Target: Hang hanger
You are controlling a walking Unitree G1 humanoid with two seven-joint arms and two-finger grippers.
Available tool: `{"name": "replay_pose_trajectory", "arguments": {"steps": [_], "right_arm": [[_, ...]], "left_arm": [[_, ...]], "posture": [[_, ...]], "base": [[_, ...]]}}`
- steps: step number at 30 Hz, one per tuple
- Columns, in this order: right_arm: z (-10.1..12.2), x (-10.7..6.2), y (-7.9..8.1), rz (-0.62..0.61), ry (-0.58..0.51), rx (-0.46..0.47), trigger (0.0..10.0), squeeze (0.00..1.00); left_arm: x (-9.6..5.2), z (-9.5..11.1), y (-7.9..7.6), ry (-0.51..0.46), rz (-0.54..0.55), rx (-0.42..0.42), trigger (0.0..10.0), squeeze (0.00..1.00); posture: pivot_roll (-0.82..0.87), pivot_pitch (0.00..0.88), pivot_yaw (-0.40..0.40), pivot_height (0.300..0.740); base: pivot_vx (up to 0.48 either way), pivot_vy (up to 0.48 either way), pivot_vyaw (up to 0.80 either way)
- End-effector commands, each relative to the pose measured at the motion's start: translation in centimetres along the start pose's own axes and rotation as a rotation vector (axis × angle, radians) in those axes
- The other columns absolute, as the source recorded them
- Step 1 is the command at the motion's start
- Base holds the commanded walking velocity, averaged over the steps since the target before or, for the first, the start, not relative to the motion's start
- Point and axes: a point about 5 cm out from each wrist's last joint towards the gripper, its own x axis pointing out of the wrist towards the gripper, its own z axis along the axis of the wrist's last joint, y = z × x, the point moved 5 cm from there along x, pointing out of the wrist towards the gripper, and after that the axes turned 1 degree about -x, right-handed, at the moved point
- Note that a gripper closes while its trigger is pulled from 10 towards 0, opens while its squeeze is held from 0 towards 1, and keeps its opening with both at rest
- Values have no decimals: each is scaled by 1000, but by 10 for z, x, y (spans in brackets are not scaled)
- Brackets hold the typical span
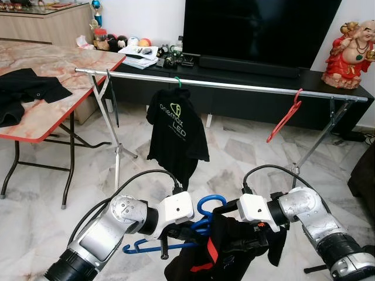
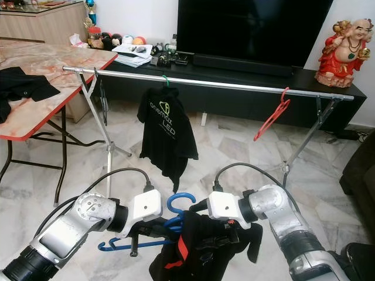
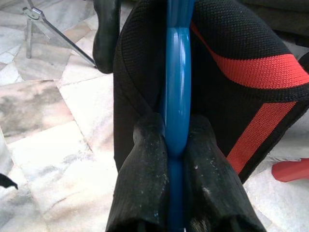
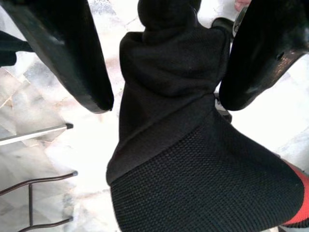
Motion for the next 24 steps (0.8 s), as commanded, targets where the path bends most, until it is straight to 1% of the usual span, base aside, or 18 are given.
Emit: {"name": "replay_pose_trajectory", "arguments": {"steps": [1, 9, 15, 20, 24], "right_arm": [[-1, -1, 0, 26, 26, -22, 0, 0], [-7, 1, 3, 43, 59, -9, 0, 0], [-8, 1, 2, 37, 58, 5, 0, 0], [-7, 3, 1, 36, 59, 9, 0, 0], [-6, 5, 1, 40, 50, 13, 0, 0]], "left_arm": [[1, 21, -1, -43, -14, 66, 10000, 0], [1, 23, 0, -43, -13, 73, 10000, 0], [1, 23, 1, -39, -11, 77, 10000, 0], [2, 21, 2, -20, -3, 93, 10000, 0], [2, 23, 3, -25, -2, 101, 10000, 0]], "posture": [[131, 0, -84, 740], [131, 0, -85, 740], [135, 0, -89, 740], [137, 0, -91, 740], [138, 0, -90, 740]], "base": [[0, 0, 0], [0, 0, 0], [0, 0, 0], [0, 0, 0], [0, 0, 0]]}}
